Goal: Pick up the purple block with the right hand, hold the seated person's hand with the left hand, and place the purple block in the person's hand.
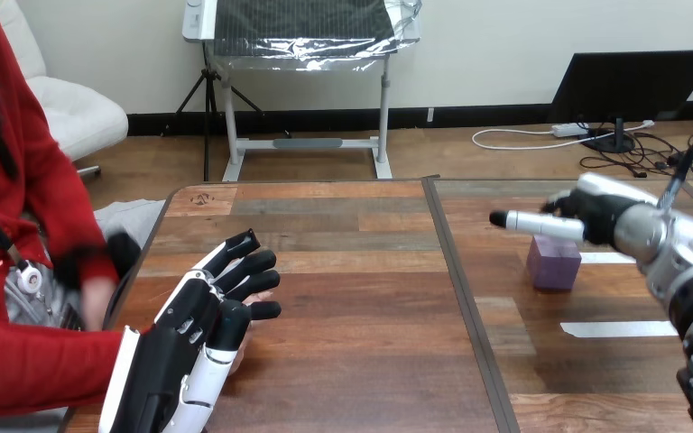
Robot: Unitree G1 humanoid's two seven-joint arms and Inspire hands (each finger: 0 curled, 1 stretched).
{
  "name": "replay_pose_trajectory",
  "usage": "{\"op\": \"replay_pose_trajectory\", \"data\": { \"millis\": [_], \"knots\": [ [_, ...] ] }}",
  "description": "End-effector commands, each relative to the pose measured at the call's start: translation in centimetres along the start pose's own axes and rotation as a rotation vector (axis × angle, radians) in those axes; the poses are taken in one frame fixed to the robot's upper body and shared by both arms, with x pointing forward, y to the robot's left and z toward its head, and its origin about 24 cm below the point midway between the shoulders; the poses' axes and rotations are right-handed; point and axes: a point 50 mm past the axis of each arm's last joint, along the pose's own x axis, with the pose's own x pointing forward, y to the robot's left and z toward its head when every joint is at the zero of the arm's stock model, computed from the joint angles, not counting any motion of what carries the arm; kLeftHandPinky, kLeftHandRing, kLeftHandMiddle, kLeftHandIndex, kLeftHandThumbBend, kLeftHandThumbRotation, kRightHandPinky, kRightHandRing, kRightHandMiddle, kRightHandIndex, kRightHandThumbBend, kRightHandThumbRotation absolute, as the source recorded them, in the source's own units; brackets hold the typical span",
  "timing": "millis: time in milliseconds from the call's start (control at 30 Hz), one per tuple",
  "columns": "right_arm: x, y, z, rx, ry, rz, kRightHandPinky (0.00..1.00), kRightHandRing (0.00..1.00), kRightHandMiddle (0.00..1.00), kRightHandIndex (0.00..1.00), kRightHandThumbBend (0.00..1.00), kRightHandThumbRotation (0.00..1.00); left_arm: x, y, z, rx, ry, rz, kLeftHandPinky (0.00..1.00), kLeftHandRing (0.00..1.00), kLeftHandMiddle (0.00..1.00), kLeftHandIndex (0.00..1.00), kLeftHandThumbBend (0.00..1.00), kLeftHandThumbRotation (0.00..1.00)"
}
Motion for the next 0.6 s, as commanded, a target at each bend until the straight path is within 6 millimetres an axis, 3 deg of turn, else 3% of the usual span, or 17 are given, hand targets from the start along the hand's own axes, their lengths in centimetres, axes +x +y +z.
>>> {"op": "replay_pose_trajectory", "data": {
  "millis": [0,567],
  "knots": [
    [0.1,0.0,1.3,-0.014,-0.035,-0.005,0.83,0.88,0.89,0.86,0.84,1.00,1.6,-0.2,1.1,0.002,-0.103,0.000,0.68,0.78,0.79,0.81,0.69,0.75],
    [0.3,1.3,1.0,0.014,-0.031,0.041,0.85,0.88,0.87,0.84,0.84,1.00,1.6,-0.2,1.1,0.012,-0.103,-0.002,0.67,0.77,0.79,0.81,0.69,0.76]
  ]
}}
